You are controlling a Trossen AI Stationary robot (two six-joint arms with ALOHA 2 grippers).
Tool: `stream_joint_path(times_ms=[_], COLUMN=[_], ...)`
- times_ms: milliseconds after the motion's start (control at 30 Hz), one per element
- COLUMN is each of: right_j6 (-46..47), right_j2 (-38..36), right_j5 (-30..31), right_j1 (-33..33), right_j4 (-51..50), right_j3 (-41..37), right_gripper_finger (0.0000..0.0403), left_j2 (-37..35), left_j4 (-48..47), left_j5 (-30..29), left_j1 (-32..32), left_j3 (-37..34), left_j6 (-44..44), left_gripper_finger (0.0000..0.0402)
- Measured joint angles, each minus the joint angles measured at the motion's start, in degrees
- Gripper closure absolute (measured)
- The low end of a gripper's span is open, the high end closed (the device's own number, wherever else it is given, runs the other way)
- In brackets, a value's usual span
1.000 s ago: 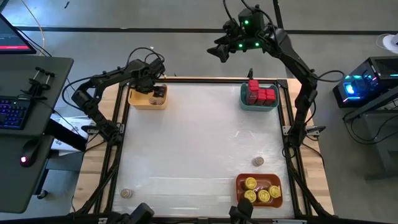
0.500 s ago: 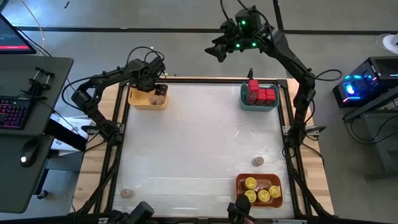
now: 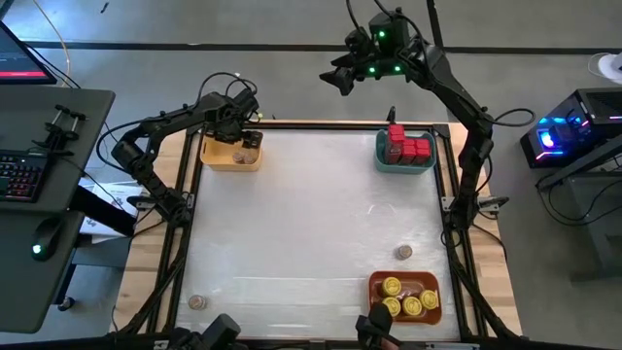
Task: Sort spices by type
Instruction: Put the top brown seasoning bottle into the yellow bin
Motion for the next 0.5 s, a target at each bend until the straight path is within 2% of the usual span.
stream_joint_path(times_ms=[500], right_j6=[0.69], right_j2=[-0.02], right_j5=[-0.02], right_j1=[0.0], right_j4=[-0.02], right_j3=[0.0], right_gripper_finger=[0.0066], left_j2=[0.0], left_j4=[0.63], left_j5=[-1.22], left_j1=[0.7], left_j3=[-0.09], left_j6=[-5.99], left_gripper_finger=[0.0149])
